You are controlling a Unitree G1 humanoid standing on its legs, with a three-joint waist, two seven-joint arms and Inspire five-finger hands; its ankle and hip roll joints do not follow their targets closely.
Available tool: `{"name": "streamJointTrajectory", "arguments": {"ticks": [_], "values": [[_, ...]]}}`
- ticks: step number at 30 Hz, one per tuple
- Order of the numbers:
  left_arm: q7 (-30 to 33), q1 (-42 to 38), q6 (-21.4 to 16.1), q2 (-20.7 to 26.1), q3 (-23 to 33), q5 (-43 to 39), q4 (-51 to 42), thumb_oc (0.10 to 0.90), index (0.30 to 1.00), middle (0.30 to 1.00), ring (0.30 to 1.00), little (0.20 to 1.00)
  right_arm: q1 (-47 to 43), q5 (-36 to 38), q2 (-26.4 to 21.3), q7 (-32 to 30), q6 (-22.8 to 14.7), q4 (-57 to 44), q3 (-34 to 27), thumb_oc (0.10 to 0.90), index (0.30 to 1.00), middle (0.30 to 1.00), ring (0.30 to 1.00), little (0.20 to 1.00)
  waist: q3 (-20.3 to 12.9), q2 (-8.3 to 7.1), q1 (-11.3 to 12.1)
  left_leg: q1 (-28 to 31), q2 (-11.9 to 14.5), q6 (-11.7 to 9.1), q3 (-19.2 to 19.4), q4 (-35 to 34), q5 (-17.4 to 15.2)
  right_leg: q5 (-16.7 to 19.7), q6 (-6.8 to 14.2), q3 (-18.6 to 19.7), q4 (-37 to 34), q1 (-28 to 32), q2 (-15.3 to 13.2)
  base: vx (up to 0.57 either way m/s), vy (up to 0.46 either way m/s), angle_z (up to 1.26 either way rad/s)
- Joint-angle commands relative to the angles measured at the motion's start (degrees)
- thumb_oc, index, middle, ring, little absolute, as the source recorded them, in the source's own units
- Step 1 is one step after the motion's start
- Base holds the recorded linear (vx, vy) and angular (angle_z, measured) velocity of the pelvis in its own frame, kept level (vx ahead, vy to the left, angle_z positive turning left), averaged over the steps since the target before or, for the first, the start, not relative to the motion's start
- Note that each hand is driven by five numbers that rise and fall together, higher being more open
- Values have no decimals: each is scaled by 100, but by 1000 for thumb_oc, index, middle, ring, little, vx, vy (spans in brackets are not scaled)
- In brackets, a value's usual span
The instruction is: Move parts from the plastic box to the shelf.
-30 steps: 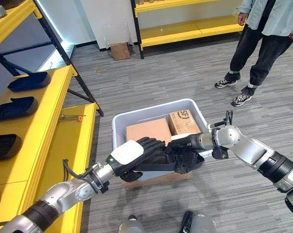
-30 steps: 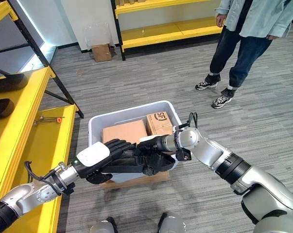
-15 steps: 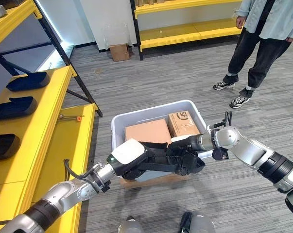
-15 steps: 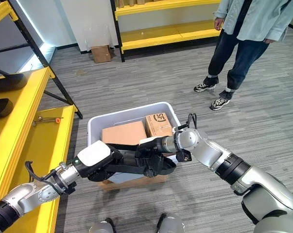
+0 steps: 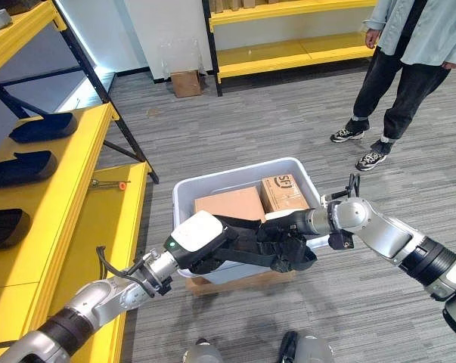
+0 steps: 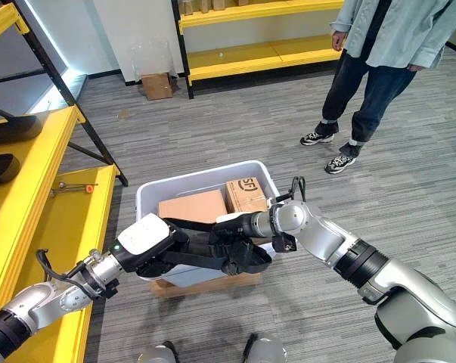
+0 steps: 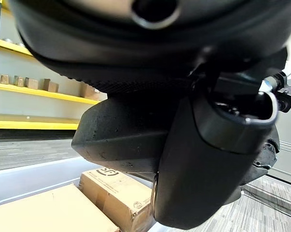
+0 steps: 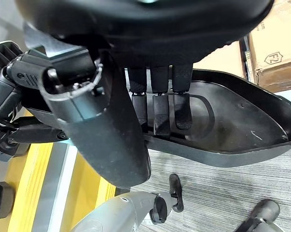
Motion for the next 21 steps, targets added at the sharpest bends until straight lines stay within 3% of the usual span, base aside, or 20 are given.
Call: {"name": "streamJointTrajectory", "arguments": {"ticks": [1, 2, 7, 11, 18, 21], "values": [[413, -450, -213, -372, 290, -417, -218, 400, 300, 300, 300, 300, -699, 760, 849, -285, -537, -342, -552, 873, 962, 962, 962, 962, -383, -10, 82, -202, 492, -25, -393, -656, 679, -243, 645, -279, -305, 868, -465, 0, 0, 0], [406, -452, -214, -372, 295, -424, -223, 400, 300, 300, 300, 300, -707, 752, 860, -281, -535, -330, -549, 900, 1000, 1000, 1000, 1000, -385, -9, 82, -199, 490, -24, -394, -658, 678, -242, 646, -278, -308, 869, -464, 0, 0, 0], [236, -442, -257, -362, 362, -581, -288, 400, 300, 300, 300, 300, -787, 666, 925, -465, -414, -209, -601, 900, 1000, 1000, 1000, 1000, -400, -9, 111, -186, 473, -18, -417, -658, 673, -228, 645, -289, -331, 905, -463, 0, 0, 0], [-82, -376, -49, -434, 407, -874, -296, 400, 300, 300, 300, 300, -844, 635, 858, -907, -392, -165, -686, 900, 1000, 1000, 1000, 1000, -417, 4, 122, -197, 481, -11, -441, -666, 686, -201, 629, -294, -374, 923, -425, 1, 1, 1], [-192, 32, 85, -494, 648, -1090, -185, 400, 300, 300, 300, 300, -774, 1184, 716, -2096, -769, -231, -1492, 900, 1000, 1000, 1000, 1000, -385, 25, 89, -174, 450, -3, -486, -666, 648, -182, 658, -215, -385, 911, -421, 0, 0, 0], [-198, 149, 47, -509, 770, -1139, -208, 400, 300, 300, 300, 300, -699, 1007, 687, -2677, -798, -348, -1822, 900, 1000, 1000, 1000, 1000, -385, 54, 72, -179, 459, 11, -493, -651, 636, -156, 648, -193, -404, 907, -404, 0, 0, 0]]}}
